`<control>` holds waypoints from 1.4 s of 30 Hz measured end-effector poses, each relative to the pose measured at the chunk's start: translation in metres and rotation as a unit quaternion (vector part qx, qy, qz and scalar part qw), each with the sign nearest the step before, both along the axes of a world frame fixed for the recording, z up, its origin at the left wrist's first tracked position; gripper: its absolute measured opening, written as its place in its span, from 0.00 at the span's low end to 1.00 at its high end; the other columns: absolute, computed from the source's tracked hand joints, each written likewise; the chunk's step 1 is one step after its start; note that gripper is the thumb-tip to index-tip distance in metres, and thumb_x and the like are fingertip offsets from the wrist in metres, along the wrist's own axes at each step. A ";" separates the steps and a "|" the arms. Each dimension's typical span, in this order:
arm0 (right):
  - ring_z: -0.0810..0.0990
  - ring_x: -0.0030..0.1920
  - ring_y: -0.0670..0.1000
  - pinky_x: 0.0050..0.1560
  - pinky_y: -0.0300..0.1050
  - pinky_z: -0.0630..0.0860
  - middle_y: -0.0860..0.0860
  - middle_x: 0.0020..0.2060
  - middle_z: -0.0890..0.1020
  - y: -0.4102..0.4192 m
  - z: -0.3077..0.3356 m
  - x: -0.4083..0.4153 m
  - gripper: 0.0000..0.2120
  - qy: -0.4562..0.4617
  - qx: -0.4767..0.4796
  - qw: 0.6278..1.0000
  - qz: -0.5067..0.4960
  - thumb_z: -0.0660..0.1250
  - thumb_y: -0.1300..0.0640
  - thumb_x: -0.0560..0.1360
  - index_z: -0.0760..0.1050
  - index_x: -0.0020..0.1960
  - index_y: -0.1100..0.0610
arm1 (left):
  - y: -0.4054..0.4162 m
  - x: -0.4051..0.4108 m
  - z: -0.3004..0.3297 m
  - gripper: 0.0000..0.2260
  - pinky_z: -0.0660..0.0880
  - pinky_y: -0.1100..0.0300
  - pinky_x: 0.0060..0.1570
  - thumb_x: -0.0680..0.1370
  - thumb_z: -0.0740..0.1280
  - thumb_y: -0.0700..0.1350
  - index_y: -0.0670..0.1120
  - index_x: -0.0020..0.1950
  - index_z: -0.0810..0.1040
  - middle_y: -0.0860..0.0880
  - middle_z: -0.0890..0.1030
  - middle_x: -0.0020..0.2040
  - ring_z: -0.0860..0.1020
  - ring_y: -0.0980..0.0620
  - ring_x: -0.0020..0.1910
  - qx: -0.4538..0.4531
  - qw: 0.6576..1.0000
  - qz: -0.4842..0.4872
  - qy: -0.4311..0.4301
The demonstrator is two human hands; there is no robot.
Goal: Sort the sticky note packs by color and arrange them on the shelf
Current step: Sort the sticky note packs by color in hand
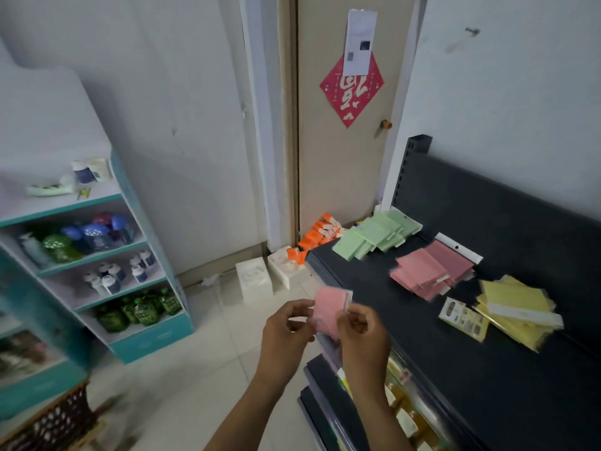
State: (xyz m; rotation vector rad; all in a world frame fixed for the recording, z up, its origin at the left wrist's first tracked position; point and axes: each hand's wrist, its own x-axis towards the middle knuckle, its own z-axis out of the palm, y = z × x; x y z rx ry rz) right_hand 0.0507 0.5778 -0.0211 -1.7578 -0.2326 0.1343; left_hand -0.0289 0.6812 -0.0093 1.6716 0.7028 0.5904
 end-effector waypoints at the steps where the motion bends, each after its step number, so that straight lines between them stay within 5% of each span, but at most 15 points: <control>1: 0.81 0.44 0.44 0.31 0.32 0.76 0.48 0.46 0.82 0.009 0.003 0.010 0.07 0.000 0.009 1.000 -0.001 0.71 0.59 0.76 0.79 0.53 0.53 | 0.009 0.009 0.004 0.11 0.81 0.61 0.41 0.78 0.71 0.38 0.50 0.57 0.82 0.53 0.84 0.50 0.83 0.53 0.42 0.008 1.000 -0.005 0.000; 16: 0.80 0.46 0.43 0.41 0.38 0.77 0.45 0.44 0.82 0.044 0.027 0.119 0.05 -0.005 0.058 0.998 -0.039 0.71 0.58 0.77 0.78 0.52 0.52 | 0.054 0.125 0.023 0.14 0.80 0.61 0.46 0.76 0.69 0.32 0.50 0.54 0.85 0.56 0.86 0.48 0.84 0.55 0.45 0.025 0.997 -0.055 -0.046; 23: 0.80 0.42 0.46 0.34 0.32 0.70 0.48 0.42 0.82 -0.003 0.038 0.166 0.11 -0.061 0.003 0.981 -0.183 0.72 0.56 0.77 0.76 0.57 0.50 | 0.020 0.192 0.032 0.17 0.77 0.68 0.53 0.77 0.68 0.30 0.48 0.58 0.83 0.63 0.84 0.52 0.82 0.62 0.54 0.041 0.979 -0.185 -0.075; 28: 0.80 0.41 0.40 0.38 0.32 0.72 0.44 0.42 0.83 -0.026 0.027 0.185 0.06 -0.074 -0.013 0.967 -0.244 0.73 0.58 0.76 0.80 0.53 0.53 | 0.003 0.234 0.016 0.19 0.79 0.62 0.52 0.77 0.70 0.34 0.54 0.62 0.82 0.59 0.84 0.54 0.82 0.60 0.53 0.069 0.962 -0.256 -0.069; 34: 0.81 0.44 0.42 0.44 0.42 0.78 0.44 0.45 0.84 -0.020 0.022 0.201 0.05 -0.086 -0.065 0.941 -0.322 0.72 0.57 0.76 0.82 0.52 0.52 | 0.009 0.266 0.014 0.19 0.77 0.65 0.54 0.77 0.68 0.34 0.54 0.62 0.82 0.60 0.83 0.57 0.80 0.62 0.54 0.071 0.941 -0.326 -0.058; 38: 0.80 0.44 0.45 0.46 0.44 0.77 0.47 0.45 0.83 -0.014 0.017 0.210 0.06 -0.102 -0.119 0.923 -0.352 0.72 0.60 0.76 0.82 0.50 0.51 | 0.017 0.278 0.012 0.16 0.67 0.78 0.54 0.76 0.70 0.35 0.51 0.59 0.83 0.62 0.80 0.53 0.75 0.71 0.55 0.118 0.929 -0.344 -0.065; 42: 0.77 0.49 0.50 0.49 0.46 0.73 0.53 0.50 0.79 -0.007 0.004 0.210 0.09 -0.080 -0.169 0.910 -0.371 0.72 0.62 0.74 0.80 0.52 0.51 | 0.026 0.284 0.001 0.17 0.64 0.77 0.57 0.74 0.70 0.35 0.52 0.58 0.83 0.61 0.79 0.53 0.73 0.64 0.55 0.167 0.912 -0.369 -0.059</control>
